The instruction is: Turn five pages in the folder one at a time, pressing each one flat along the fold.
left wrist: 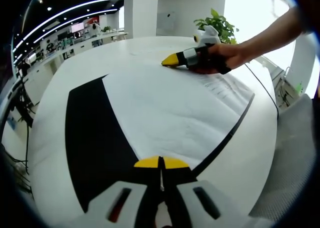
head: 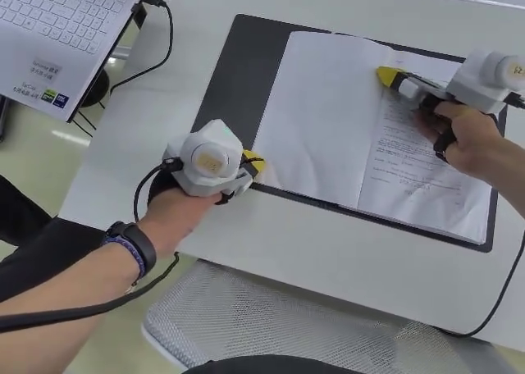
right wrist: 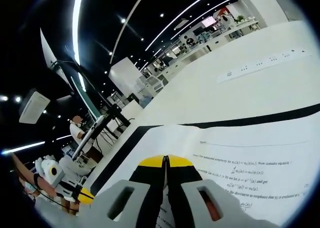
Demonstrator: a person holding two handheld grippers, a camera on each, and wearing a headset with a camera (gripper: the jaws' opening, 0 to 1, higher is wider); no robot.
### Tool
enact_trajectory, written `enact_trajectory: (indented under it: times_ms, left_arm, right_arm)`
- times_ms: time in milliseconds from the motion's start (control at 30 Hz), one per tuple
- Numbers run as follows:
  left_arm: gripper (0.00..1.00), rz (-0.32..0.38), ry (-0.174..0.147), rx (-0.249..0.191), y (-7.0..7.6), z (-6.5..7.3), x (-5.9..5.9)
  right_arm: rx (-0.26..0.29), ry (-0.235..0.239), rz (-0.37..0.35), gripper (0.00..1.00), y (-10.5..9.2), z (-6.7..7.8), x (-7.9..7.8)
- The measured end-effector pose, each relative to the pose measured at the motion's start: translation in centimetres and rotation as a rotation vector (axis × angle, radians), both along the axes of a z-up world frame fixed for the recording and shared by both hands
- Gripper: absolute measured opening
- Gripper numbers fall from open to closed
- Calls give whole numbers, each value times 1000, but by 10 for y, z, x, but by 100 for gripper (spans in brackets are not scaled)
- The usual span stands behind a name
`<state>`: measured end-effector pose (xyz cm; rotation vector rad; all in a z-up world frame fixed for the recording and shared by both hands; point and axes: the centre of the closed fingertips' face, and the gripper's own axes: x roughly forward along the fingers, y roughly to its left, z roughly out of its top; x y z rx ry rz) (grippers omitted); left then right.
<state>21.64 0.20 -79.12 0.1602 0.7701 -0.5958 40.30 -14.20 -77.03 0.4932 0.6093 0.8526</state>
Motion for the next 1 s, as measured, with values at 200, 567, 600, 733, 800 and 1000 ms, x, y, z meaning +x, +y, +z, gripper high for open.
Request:
enact_trajectory:
  times_ms: [200,567,600,733,800,1000]
  left_arm:
    - [0,-2,-2,2,0,1,0]
    - [0,-5,-2,2,-1,1,0]
    - [0,-4,-2,1,-1,1,0]
    - [0,-2,-2,-3,-1,1,0]
    - [0,-3,-2,-1,-1,2,0]
    - [0,-9,-1,4,-1,2,0]
  right_arm:
    - [-1,-2,37,0,3,4,-23]
    - [8,10,65,0,5,10,-57]
    - [9,11,70,0,5,11,-60]
    - [11,9,101,0,5,12,-75]
    - [8,8,111,0,4,12,-82]
    - [-1,4,147,0,5,12,-99]
